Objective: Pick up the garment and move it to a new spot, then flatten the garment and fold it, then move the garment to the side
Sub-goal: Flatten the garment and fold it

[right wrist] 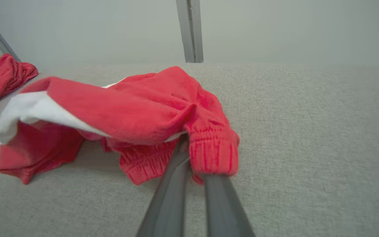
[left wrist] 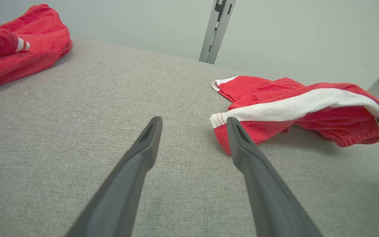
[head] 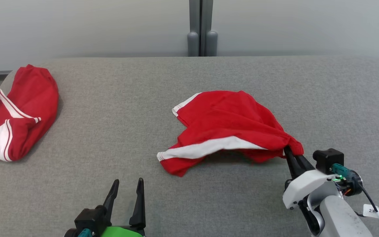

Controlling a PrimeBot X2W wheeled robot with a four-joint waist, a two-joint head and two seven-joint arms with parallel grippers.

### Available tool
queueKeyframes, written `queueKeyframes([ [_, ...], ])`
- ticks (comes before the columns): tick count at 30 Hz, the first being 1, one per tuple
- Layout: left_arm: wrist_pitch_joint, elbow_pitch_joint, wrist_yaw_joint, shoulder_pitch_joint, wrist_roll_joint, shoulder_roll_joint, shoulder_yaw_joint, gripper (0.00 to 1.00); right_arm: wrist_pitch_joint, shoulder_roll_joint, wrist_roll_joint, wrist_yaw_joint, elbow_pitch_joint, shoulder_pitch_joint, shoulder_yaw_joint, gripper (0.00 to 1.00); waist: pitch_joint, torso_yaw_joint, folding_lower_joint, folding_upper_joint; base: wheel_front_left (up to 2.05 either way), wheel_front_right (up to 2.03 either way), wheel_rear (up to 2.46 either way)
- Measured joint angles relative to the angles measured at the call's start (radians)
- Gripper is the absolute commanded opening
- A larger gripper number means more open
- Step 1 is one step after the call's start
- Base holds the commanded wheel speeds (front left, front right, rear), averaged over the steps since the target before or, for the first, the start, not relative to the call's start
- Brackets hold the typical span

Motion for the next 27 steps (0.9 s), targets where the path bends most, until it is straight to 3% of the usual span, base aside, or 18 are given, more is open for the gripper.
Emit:
queueKeyframes([
  [8,0.0,0.002,-0.002,-0.024,-0.003,0.0,-0.02,1.0,0.076,-0.017,-0.039,0.0,0.05,-0.032,-0.086,0.0,0.025,-0.022,0.0,0.0,0.0,0.0,0.0],
  [15,0.0,0.009,-0.011,-0.052,-0.002,0.0,-0.043,1.0,0.069,-0.045,-0.077,0.0,0.143,-0.082,-0.124,0.0,0.061,-0.025,0.0,0.0,0.0,0.0,0.0],
  [16,0.0,0.009,-0.011,-0.055,-0.002,0.0,-0.044,1.0,0.059,-0.049,-0.085,0.0,0.152,-0.089,-0.128,0.1,0.064,-0.026,0.0,0.0,0.0,0.0,0.0],
  [19,0.0,0.011,-0.011,-0.06,-0.002,0.0,-0.044,1.0,0.042,-0.055,-0.1,0.0,0.181,-0.103,-0.133,1.0,0.071,-0.029,0.0,0.0,0.0,0.0,0.0],
  [27,0.0,0.014,-0.011,-0.062,0.0,0.0,-0.032,1.0,0.007,-0.085,-0.092,0.0,0.209,-0.104,-0.089,1.0,0.07,-0.045,0.0,0.0,0.0,0.0,0.0],
])
